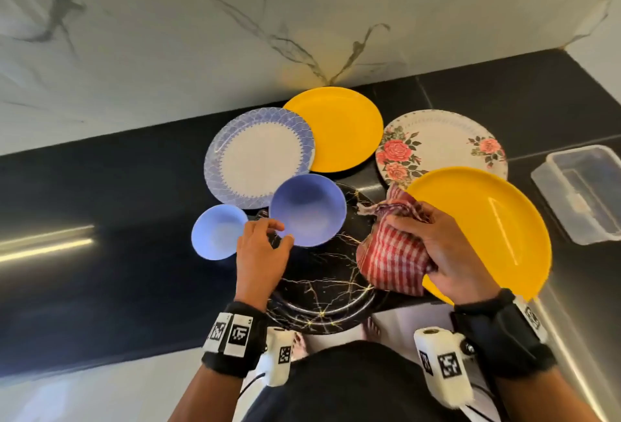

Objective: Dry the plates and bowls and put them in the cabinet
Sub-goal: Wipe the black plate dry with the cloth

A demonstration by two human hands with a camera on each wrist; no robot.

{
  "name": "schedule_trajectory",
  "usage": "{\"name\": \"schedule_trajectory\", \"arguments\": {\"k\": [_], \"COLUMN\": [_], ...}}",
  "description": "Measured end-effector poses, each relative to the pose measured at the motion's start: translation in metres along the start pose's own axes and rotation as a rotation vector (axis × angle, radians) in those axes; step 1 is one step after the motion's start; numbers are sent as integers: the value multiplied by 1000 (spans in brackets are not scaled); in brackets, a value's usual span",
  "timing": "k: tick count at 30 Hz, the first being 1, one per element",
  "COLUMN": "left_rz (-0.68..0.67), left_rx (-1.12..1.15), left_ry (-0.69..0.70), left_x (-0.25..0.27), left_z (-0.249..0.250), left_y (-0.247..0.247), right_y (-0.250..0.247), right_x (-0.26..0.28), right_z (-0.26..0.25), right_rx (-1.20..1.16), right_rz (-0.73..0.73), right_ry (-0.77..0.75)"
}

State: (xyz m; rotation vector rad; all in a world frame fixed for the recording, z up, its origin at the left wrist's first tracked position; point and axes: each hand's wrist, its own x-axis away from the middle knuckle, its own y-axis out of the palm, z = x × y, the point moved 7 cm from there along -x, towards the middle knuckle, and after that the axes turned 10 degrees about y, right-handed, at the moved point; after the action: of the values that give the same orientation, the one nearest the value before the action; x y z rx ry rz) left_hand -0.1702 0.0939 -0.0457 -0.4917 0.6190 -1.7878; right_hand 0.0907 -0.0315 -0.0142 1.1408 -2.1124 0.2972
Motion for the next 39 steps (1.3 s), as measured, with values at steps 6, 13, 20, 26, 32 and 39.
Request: {"name": "schedule_trajectory", "arguments": {"k": [6, 13, 20, 26, 32, 39], "left_rz": [-96, -143, -116, 92, 203, 194], "left_rx": [175, 420, 240, 221, 217, 219], "left_ry": [-105, -47, -92, -112, -168, -222], "left_x": [-7, -19, -39, -78, -116, -119], "left_z": [-26, -21, -11, -6, -26, -48], "left_y": [-2, 13, 21, -20, -54, -46], "right_y": [38, 38, 23, 24, 40, 65], "right_x": [8, 18, 24, 20, 7, -7], "right_z": [19, 32, 36, 23, 6, -3], "right_rx": [59, 43, 18, 56, 210, 431], "right_rz": [43, 91, 122, 82, 61, 48], "right_ry": [-14, -32, -33, -53, -124, -239]}}
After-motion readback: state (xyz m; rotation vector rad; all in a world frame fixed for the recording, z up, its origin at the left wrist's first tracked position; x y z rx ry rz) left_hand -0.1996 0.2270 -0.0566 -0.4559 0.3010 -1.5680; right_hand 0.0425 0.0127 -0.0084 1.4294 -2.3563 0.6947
